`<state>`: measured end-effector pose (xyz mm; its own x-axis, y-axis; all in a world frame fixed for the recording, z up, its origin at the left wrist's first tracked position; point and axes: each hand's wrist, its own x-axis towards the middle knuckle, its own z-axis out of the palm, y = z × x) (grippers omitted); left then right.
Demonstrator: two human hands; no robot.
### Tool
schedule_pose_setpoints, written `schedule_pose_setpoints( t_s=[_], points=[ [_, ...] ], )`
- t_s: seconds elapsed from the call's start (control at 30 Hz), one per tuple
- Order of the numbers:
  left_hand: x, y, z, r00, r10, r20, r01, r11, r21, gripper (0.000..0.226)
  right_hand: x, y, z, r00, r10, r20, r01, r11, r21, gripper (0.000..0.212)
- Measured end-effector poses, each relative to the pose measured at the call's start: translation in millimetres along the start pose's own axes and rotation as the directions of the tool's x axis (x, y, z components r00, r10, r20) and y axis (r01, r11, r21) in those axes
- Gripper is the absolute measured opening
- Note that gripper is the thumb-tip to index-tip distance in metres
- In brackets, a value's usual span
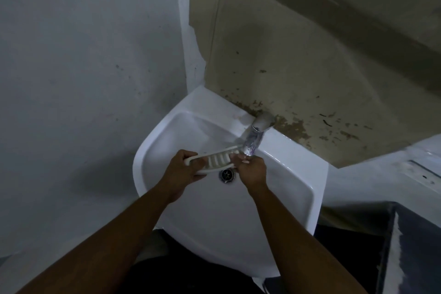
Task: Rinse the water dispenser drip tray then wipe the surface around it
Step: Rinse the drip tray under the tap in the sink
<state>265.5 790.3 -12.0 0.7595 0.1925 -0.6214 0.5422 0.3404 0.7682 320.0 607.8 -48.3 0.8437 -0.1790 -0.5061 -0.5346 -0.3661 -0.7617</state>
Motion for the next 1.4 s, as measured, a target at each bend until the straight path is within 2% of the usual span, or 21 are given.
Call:
schedule_pose_setpoints(
  t_s=[0.07,0.13,0.27,0.43,0.5,0.57,0.63,0.7,0.8,0.87,1.0,1.1,1.17,1.2,1.27,1.33,1.4],
  points=[
    [1,-1,1,1.000,-0.013,0.000,0.013,1.000,-0.015,0.026,18,21,3,1.000,-0.020,0.006,0.020,0.999,0.050,0.059],
    [2,-2,3,1.000,-0.024,0.005,0.024,1.000,-0.020,0.026,1,2,3,1.000,-0.023,-0.003,0.023,0.999,0.030,0.064],
    [3,-3,6,0.999,-0.030,-0.024,0.030,0.999,-0.011,0.027,-13,-6,3,0.994,-0.102,0.041,0.106,0.987,-0.119,0.038],
    [1,1,8,1.000,0.001,-0.031,0.000,0.999,0.035,0.032,-26,-6,5,0.988,-0.155,0.004,0.155,0.986,-0.059,0.041],
    [1,-1,9,0.999,-0.003,-0.043,0.004,0.999,0.032,0.032,-26,-3,9,0.974,-0.226,-0.002,0.223,0.962,-0.155,0.027],
    [1,-2,10,0.999,-0.008,-0.050,0.011,0.998,0.059,0.030,-25,-2,12,0.964,-0.254,0.082,0.266,0.918,-0.293,0.030],
    [1,-4,11,0.999,-0.011,-0.049,0.015,0.996,0.084,0.027,-22,-5,9,0.965,-0.217,0.149,0.255,0.910,-0.326,0.031],
    [0,-3,12,0.999,-0.017,-0.039,0.020,0.996,0.089,0.028,-19,-9,4,0.970,-0.192,0.151,0.229,0.929,-0.291,0.023],
    [0,-1,12,0.998,-0.051,-0.029,0.052,0.997,0.063,0.031,-12,-9,-4,0.998,-0.046,0.051,0.048,0.998,-0.051,0.008],
    [1,1,12,0.996,-0.089,-0.015,0.089,0.996,0.027,0.032,-13,-6,-4,1.000,0.011,0.008,-0.011,0.999,0.044,0.018],
    [1,2,15,0.995,-0.092,-0.028,0.092,0.996,-0.009,0.029,-21,-4,4,0.996,-0.039,0.078,0.040,0.999,-0.011,0.012],
    [-1,5,17,0.997,-0.082,-0.016,0.082,0.996,0.020,0.038,-26,-2,7,0.989,-0.076,0.126,0.083,0.995,-0.047,0.015],
    [-1,9,16,0.997,-0.081,0.001,0.081,0.996,0.032,0.041,-25,-2,4,0.996,-0.063,0.070,0.060,0.997,0.043,0.014],
    [0,10,15,0.996,-0.086,0.015,0.085,0.996,0.030,0.041,-23,-2,0,1.000,0.006,0.013,-0.008,0.982,0.186,0.017],
    [2,14,13,0.992,-0.102,0.068,0.102,0.995,0.010,0.036,-18,-4,-9,0.980,0.199,-0.020,-0.169,0.877,0.449,0.030],
    [3,16,12,0.986,-0.120,0.114,0.119,0.993,0.010,0.029,-16,-6,-18,0.963,0.267,0.028,-0.238,0.801,0.550,0.046],
    [6,14,13,0.984,-0.140,0.108,0.139,0.990,0.018,0.022,-16,-6,-24,0.961,0.270,0.065,-0.251,0.744,0.619,0.047]
  ],
)
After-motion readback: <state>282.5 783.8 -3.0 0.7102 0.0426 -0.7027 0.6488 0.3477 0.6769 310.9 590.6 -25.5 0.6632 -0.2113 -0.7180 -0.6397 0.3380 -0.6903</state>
